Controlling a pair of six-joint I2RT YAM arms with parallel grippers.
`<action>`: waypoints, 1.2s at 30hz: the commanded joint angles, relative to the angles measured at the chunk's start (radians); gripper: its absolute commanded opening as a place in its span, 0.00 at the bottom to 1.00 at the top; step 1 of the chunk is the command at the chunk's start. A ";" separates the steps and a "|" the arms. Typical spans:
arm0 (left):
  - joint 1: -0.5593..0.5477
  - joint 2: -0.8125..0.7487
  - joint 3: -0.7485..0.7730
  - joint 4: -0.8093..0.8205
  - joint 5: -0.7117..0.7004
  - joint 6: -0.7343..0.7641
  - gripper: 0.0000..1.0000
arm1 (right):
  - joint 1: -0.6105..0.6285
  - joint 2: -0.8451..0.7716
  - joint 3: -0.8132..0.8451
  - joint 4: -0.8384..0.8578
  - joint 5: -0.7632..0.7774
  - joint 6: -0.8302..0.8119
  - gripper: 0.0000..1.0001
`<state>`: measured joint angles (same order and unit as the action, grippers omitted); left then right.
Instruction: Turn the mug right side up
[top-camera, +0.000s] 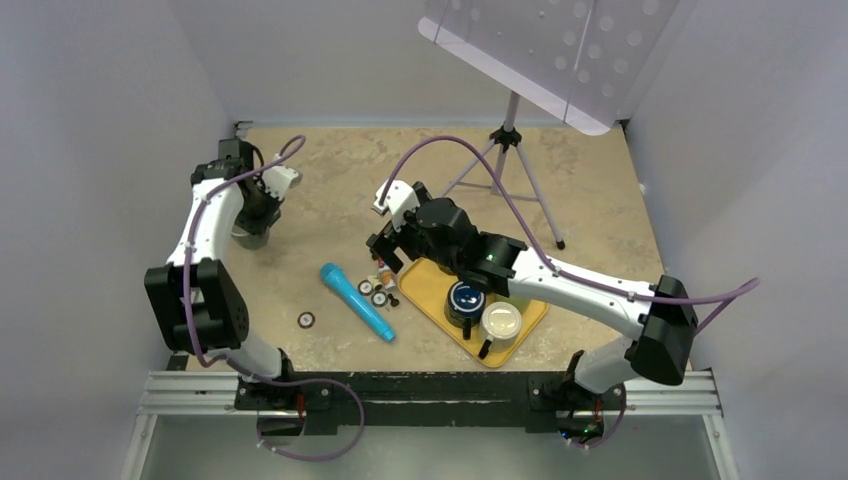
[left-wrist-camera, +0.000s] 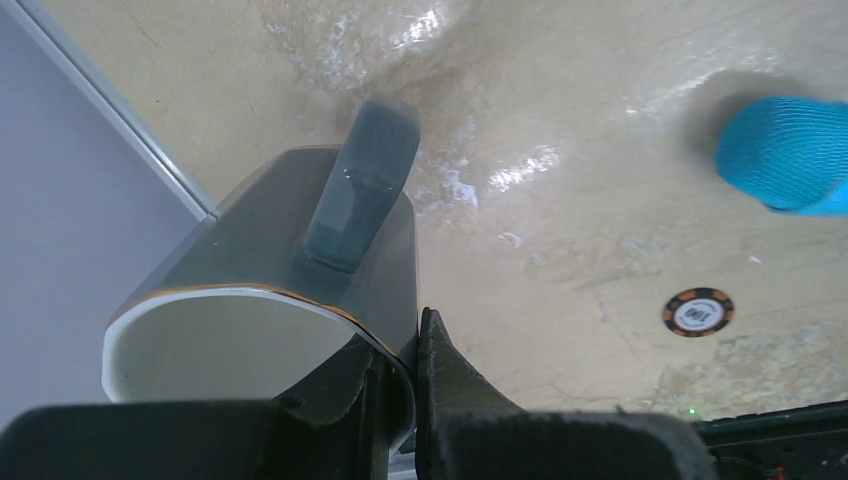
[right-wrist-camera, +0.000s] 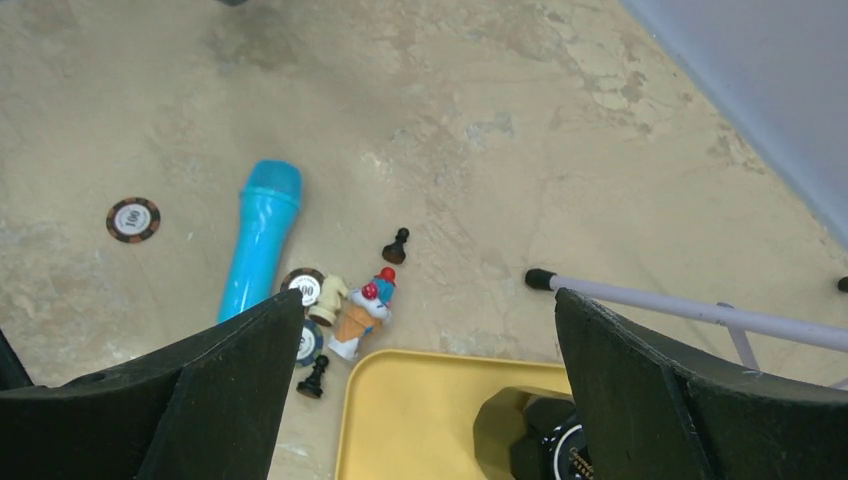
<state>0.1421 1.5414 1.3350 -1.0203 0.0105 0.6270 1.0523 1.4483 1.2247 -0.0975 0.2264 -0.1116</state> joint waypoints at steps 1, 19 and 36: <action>0.040 0.079 0.076 0.017 -0.016 0.087 0.00 | -0.015 0.001 0.045 -0.034 0.015 -0.023 0.98; 0.094 0.195 0.056 0.016 0.107 0.118 0.22 | -0.143 0.101 0.105 -0.264 0.098 0.085 0.98; 0.077 -0.171 0.043 -0.082 0.347 0.042 0.53 | -0.124 -0.203 -0.144 -0.637 0.168 0.619 0.86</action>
<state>0.2276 1.4540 1.3666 -1.0626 0.2436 0.7067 0.9092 1.3361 1.1477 -0.6094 0.3832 0.3008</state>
